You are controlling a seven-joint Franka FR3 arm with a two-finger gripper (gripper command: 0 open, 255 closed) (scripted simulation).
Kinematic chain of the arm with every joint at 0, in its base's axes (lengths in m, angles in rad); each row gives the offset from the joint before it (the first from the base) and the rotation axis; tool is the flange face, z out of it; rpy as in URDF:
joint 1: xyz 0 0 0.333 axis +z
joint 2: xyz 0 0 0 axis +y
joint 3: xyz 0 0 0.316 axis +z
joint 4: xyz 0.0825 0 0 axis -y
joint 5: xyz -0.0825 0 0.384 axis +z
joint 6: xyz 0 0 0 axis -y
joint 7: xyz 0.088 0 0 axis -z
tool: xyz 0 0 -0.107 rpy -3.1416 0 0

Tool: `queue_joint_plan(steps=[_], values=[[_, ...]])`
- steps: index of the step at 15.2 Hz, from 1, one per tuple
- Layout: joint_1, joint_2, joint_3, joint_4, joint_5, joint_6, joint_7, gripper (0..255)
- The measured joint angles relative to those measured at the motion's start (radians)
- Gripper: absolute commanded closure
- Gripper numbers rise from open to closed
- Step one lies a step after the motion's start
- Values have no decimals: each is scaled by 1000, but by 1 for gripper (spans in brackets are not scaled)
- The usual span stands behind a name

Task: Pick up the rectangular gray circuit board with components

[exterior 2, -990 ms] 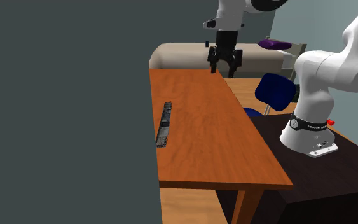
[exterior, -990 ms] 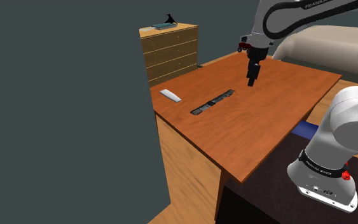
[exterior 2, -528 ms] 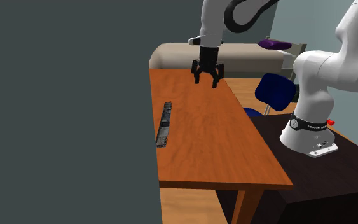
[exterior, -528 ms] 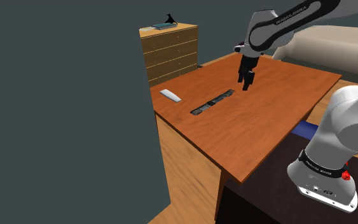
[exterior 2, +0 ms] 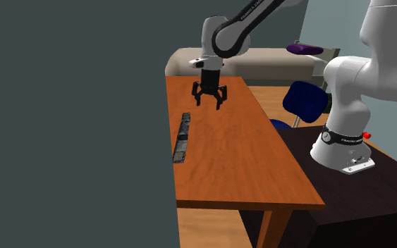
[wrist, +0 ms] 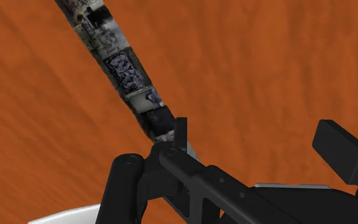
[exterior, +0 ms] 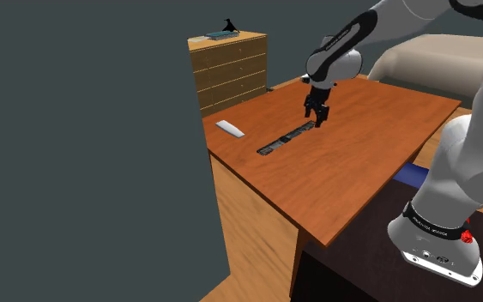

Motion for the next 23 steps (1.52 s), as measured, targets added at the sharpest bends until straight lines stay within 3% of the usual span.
queue_joint_plan(steps=[4, 7, 11, 18, 19, 23], values=[[-66, 202, 62, 133, 196, 6, -271, 0], [-136, 338, 131, 263, 288, -16, -420, 0], [-205, 469, 206, 392, 350, -26, -552, 0], [-239, 547, 250, 415, 403, 23, -605, 0], [-240, 551, 252, 416, 405, 25, -607, 255], [-242, 556, 254, 419, 408, 28, -608, 255]])
